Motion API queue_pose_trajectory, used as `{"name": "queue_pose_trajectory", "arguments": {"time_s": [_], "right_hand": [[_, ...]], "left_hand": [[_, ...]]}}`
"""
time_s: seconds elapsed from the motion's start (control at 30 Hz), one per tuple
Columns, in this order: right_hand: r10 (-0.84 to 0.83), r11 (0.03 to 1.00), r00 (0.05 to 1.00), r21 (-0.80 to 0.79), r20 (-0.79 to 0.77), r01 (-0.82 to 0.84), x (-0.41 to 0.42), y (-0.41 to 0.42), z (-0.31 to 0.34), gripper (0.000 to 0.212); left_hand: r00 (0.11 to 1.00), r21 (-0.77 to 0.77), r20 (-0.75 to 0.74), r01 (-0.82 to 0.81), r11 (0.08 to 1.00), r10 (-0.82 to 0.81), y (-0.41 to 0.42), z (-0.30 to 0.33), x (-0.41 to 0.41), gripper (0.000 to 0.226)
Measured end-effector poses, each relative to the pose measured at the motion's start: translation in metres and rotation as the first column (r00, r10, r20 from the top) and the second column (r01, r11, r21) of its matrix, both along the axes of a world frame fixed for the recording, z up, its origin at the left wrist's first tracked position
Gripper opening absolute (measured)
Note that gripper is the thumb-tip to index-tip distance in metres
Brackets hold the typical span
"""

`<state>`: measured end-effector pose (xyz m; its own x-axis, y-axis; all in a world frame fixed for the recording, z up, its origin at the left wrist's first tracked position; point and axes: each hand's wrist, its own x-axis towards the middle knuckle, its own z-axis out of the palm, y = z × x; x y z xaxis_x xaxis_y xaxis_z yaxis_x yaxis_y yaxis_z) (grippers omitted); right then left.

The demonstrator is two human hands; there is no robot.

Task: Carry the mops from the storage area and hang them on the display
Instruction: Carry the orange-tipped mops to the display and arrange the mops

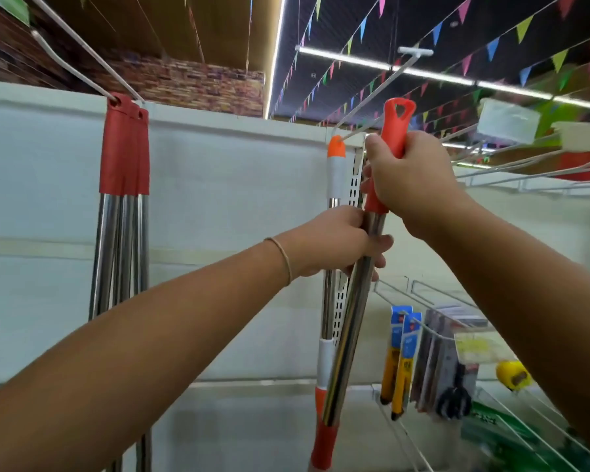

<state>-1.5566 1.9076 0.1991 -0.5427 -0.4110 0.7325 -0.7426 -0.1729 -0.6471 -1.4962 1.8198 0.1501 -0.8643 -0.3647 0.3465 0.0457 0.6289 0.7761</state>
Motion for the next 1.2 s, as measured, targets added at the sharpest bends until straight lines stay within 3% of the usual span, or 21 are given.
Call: {"name": "queue_pose_trajectory", "arguments": {"time_s": [0.27,0.8,0.93,1.1,1.2], "right_hand": [[0.03,0.999,0.998,-0.023,-0.061,-0.031,-0.018,-0.001,0.025,0.036],[0.11,0.993,0.988,0.045,-0.113,-0.105,-0.06,-0.047,0.003,0.036],[0.073,0.997,0.982,0.02,-0.175,-0.07,-0.07,-0.062,-0.001,0.037],[-0.023,1.0,0.97,0.009,-0.241,0.026,-0.083,-0.085,-0.007,0.029],[-0.071,0.997,0.967,0.001,-0.243,0.074,-0.09,-0.103,-0.007,0.031]], "left_hand": [[0.998,0.005,-0.057,0.0,1.0,0.0,0.005,0.021,-0.015,0.012],[0.992,0.077,-0.031,-0.118,0.99,0.12,-0.02,-0.006,-0.033,0.008],[0.988,-0.008,-0.046,-0.146,0.989,0.146,-0.028,-0.012,-0.036,0.014],[0.959,-0.146,-0.049,-0.285,0.947,0.281,-0.046,-0.034,-0.047,0.06],[0.91,-0.266,-0.094,-0.413,0.871,0.404,-0.057,-0.04,-0.057,0.055]]}}
